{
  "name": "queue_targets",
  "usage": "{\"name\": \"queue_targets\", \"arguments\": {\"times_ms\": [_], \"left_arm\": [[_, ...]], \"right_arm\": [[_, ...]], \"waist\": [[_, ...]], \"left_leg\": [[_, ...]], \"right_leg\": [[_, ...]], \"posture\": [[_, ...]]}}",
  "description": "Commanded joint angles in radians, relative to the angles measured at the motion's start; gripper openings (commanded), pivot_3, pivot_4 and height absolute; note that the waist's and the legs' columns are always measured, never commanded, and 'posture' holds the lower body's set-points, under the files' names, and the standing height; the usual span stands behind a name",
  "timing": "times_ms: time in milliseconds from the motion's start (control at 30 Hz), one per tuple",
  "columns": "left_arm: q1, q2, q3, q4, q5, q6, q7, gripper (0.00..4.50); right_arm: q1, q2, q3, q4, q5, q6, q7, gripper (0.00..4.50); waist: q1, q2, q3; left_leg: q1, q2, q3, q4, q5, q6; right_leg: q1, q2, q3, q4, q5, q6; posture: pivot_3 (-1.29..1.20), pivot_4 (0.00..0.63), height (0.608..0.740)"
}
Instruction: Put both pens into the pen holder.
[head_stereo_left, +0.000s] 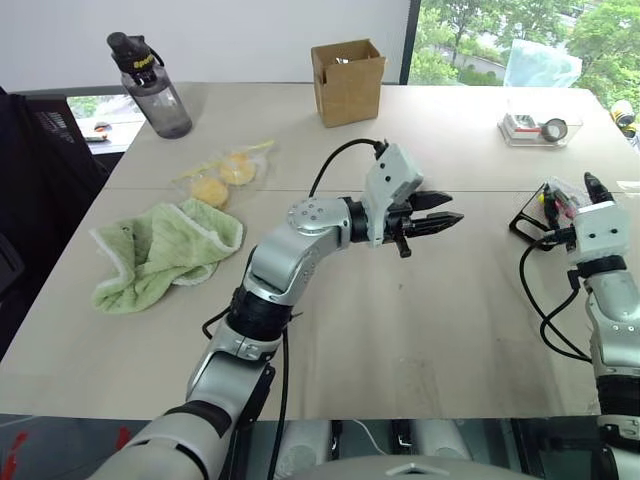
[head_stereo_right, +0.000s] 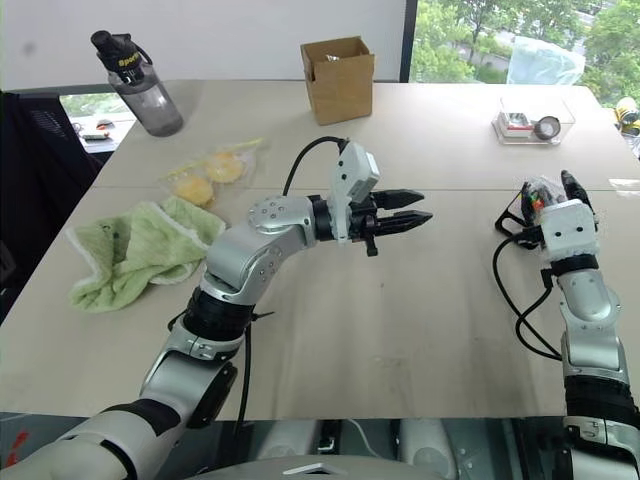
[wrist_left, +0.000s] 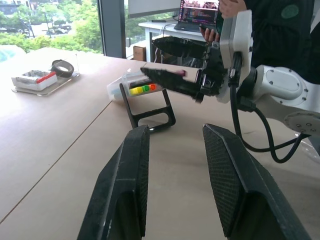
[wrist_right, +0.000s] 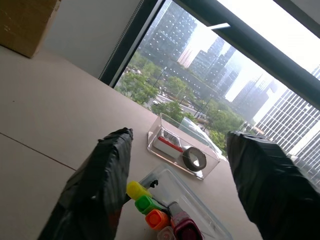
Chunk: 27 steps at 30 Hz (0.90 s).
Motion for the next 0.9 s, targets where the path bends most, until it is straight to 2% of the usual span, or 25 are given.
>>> {"name": "queue_targets", "arguments": {"times_ms": [33,200,333,433,533,600,767,900], "left_arm": [[-0.023,-0.005,0.017,-0.029,-0.008,0.004,0.019,1.71],[-0.022,0.032,0.072,0.056,0.032,-0.073,0.046,1.71],[0.031,0.094,0.162,0.112,0.037,-0.224,0.035,1.71],[0.109,0.144,0.221,0.138,0.05,-0.246,0.065,1.71],[0.27,0.249,0.26,0.107,0.067,-0.272,0.03,1.71],[0.394,0.294,0.29,0.054,0.056,-0.276,0.025,1.71],[0.713,0.344,0.324,-0.123,0.065,-0.32,0.038,1.71],[0.835,0.353,0.338,-0.205,0.057,-0.307,0.062,1.71]], "right_arm": [[-0.026,-0.02,-0.029,-0.007,0.01,-0.044,-0.02,4.49],[-0.019,-0.013,-0.017,-0.092,0.067,-0.02,0.022,4.49],[0.052,0.013,0.032,-0.29,0.27,0.171,0.154,4.49],[0.164,-0.004,0.069,-0.435,0.397,0.308,0.256,4.49],[0.322,-0.027,0.077,-0.557,0.522,0.424,0.349,4.49],[0.423,-0.043,0.079,-0.592,0.546,0.451,0.409,4.49],[0.606,-0.074,0.075,-0.586,0.578,0.47,0.546,4.49],[0.639,-0.073,0.055,-0.54,0.57,0.425,0.616,4.49]], "waist": [[0.0,0.0,0.0],[-0.001,0.0,0.0],[-0.009,0.001,0.0],[-0.005,0.001,0.0],[-0.003,0.002,0.0],[-0.004,0.002,0.0],[0.005,0.001,0.0],[0.004,0.001,0.0]], "left_leg": [[0.0,0.0,0.0,0.0,0.0,0.0],[0.0,0.0,0.0,0.0,0.0,0.0],[0.001,0.001,-0.001,-0.001,0.0,0.0],[0.002,0.001,-0.001,-0.002,0.0,0.0],[0.002,0.001,-0.001,-0.003,0.0,0.0],[0.002,0.001,-0.001,-0.004,-0.001,0.001],[0.004,0.001,-0.001,-0.004,-0.005,0.006],[0.009,0.0,0.0,-0.004,-0.005,0.007]], "right_leg": [[0.0,0.0,0.0,0.0,0.0,0.0],[0.0,0.0,0.0,0.0,0.0,0.0],[0.0,0.001,0.001,0.001,0.0,0.0],[0.0,-0.002,0.0,0.001,0.0,0.0],[0.0,-0.004,0.0,0.0,0.0,0.0],[0.0,-0.004,0.001,-0.001,0.0,0.0],[0.002,-0.01,0.0,-0.003,0.0,0.0],[0.006,-0.015,0.0,-0.003,-0.001,-0.007]], "posture": [[0.0,0.15,0.74],[0.0,0.15,0.74],[0.0,0.15,0.74],[0.0,0.15,0.74],[0.0,0.15,0.74],[0.0,0.15,0.74],[0.0,0.15,0.74],[0.0,0.15,0.74]]}}
